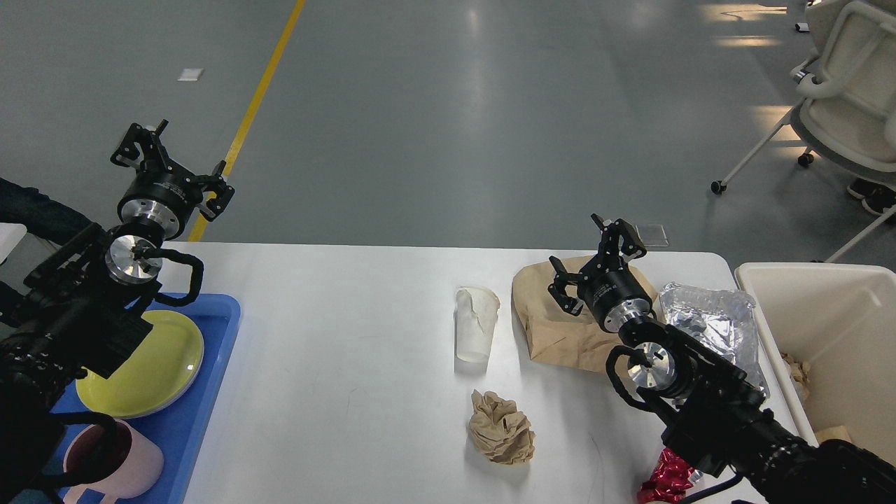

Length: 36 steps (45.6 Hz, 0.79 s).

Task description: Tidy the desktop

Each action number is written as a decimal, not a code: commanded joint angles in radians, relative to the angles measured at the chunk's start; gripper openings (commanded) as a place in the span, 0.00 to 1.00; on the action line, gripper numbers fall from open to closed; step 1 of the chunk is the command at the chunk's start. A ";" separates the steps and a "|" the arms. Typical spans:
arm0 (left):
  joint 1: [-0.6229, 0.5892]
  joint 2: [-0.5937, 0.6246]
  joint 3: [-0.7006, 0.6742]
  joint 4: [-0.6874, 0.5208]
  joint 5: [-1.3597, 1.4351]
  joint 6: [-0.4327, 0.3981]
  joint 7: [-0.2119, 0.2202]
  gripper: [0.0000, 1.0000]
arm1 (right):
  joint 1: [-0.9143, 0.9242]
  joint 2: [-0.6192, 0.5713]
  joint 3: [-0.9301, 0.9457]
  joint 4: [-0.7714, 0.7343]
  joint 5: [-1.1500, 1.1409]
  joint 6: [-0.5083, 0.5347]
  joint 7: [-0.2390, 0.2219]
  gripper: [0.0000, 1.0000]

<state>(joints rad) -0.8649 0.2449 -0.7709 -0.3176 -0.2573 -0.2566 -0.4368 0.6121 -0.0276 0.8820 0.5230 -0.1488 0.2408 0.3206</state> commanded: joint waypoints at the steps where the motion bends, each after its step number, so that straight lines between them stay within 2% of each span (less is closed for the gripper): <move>1: 0.018 -0.018 -0.002 0.000 -0.007 0.000 -0.109 0.96 | 0.000 0.000 0.000 0.000 0.000 0.000 0.000 1.00; 16: 0.072 -0.045 -0.002 0.002 -0.010 0.005 -0.103 0.96 | 0.000 0.000 0.000 -0.001 0.000 0.000 0.000 1.00; 24: 0.115 -0.058 -0.005 0.002 0.000 -0.053 -0.117 0.96 | 0.000 0.000 0.000 0.000 0.000 0.000 0.000 1.00; 29: 0.141 -0.055 -0.002 0.002 0.000 -0.131 -0.118 0.96 | 0.000 0.000 0.000 -0.001 0.000 0.000 0.000 1.00; 36: 0.144 -0.058 -0.002 0.002 0.000 -0.150 -0.120 0.96 | 0.000 0.000 0.000 -0.001 0.000 0.000 0.000 1.00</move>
<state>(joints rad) -0.7238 0.1882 -0.7734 -0.3165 -0.2574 -0.3947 -0.5563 0.6121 -0.0276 0.8820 0.5221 -0.1488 0.2408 0.3206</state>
